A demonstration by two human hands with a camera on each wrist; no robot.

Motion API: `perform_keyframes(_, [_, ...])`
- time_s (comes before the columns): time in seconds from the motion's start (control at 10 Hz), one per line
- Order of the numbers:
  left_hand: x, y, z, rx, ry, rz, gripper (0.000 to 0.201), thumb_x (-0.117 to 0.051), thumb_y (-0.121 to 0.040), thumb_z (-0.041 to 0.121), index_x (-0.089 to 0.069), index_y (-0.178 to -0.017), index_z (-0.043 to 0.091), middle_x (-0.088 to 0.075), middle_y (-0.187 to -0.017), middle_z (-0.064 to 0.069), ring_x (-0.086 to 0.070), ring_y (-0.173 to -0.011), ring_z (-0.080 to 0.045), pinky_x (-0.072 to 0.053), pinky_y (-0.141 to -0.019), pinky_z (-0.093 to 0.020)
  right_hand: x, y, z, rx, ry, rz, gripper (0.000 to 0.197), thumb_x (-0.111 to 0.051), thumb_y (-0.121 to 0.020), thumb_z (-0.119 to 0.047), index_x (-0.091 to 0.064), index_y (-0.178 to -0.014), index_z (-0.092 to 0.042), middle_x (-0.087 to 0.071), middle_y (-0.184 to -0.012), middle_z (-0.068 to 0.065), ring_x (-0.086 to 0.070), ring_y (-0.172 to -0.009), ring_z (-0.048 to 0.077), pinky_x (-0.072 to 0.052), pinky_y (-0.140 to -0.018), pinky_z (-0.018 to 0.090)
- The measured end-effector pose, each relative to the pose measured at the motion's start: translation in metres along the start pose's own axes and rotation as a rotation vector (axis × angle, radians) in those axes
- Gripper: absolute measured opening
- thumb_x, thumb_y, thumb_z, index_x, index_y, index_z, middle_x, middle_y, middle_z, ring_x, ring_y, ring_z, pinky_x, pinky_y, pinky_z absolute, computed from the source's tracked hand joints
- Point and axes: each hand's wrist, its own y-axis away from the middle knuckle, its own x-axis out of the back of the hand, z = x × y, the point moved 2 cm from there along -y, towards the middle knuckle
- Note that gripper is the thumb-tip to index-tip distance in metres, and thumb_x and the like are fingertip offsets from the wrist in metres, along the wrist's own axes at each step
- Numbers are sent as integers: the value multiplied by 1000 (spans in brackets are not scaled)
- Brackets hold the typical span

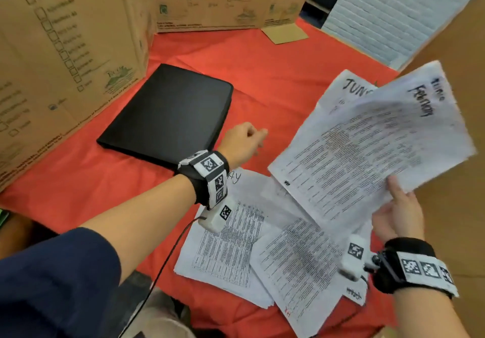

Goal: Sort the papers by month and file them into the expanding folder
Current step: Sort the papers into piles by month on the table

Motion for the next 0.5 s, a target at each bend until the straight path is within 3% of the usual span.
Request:
perform_keyframes(0.1, [-38, 17, -49, 98, -472, -225, 34, -63, -90, 38, -68, -81, 6, -72, -81, -11, -68, -82, -27, -51, -70, -32, 40, 11, 22, -128, 189, 102, 100, -52, -45, -95, -59, -92, -8, -58, -125, 27, -53, -114, 49, -41, -105, 53])
perform_keyframes(0.2, [-74, 41, -81, 150, -708, -419, 53, -63, -84, 56, -64, -66, 7, -68, -76, -16, -67, -77, -31, -47, -62, -29, 128, -22, 122, -368, 146, 196, 100, -49, -48, -97, -65, -107, -19, -70, -97, 4, -59, -79, 17, -45, -97, 48])
perform_keyframes(0.3, [-101, 56, -96, 173, -797, -505, 62, -65, -76, 69, -43, -57, 14, -62, -67, -10, -64, -68, -28, -48, -60, -30, 120, 33, 128, -442, -87, 117, 43, -56, -91, -52, -60, -126, -27, -71, -108, 2, -68, -94, 18, -46, -98, 46])
perform_keyframes(0.4, [-116, 64, -99, 143, -812, -592, 61, -70, -76, 62, -40, -54, 13, -45, -52, -1, -47, -51, -20, -36, -50, -25, 107, 71, 146, -598, -204, 126, 34, -48, -98, -10, -57, -130, -17, -68, -121, 10, -66, -107, 34, -41, -103, 53])
perform_keyframes(0.5, [-125, 64, -100, 89, -798, -640, 49, -70, -84, 41, -38, -57, 15, -40, -55, 0, -39, -50, -17, -28, -48, -24, 115, 83, 171, -681, -172, 154, 42, -55, -92, -9, -53, -134, -13, -63, -126, 17, -60, -114, 38, -38, -104, 61])
